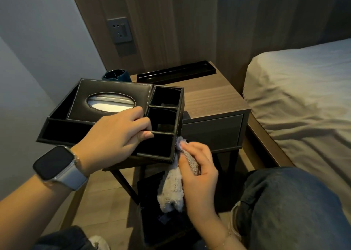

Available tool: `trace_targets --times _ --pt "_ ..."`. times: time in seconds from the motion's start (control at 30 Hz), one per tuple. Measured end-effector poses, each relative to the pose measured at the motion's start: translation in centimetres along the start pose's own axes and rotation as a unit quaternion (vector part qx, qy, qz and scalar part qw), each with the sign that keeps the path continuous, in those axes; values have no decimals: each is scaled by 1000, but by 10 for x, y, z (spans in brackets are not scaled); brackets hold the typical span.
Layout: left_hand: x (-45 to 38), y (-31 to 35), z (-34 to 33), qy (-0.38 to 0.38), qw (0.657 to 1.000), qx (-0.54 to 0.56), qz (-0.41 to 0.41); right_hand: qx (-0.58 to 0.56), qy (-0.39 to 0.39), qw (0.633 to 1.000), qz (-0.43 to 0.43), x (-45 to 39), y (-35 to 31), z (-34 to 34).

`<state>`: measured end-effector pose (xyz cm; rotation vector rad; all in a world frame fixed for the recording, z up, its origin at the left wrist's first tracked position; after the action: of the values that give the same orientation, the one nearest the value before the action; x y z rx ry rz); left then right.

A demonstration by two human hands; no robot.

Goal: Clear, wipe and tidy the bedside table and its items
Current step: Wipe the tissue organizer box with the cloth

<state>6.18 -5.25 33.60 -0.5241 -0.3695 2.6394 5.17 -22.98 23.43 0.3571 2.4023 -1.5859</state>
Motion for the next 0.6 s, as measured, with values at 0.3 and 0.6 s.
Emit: trace_targets --times 0.3,0.6 --pt "1 -2 -2 24 1000 1 -3 62 13 997 -47 -66 2 37" --pt "7 -1 -6 7 999 14 -42 157 -47 986 35 -134 -24 -22"
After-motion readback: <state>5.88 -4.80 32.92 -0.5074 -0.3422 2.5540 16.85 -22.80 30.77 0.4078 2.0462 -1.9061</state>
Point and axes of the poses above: each hand's wrist, its own x-axis away from the middle knuckle, its own z-axis out of the back of the hand, y = z × x, the point moved 2 cm from there along -x, towards the middle knuckle, and after that the axes turned 11 degrees about -x, right-handed, at the moved point
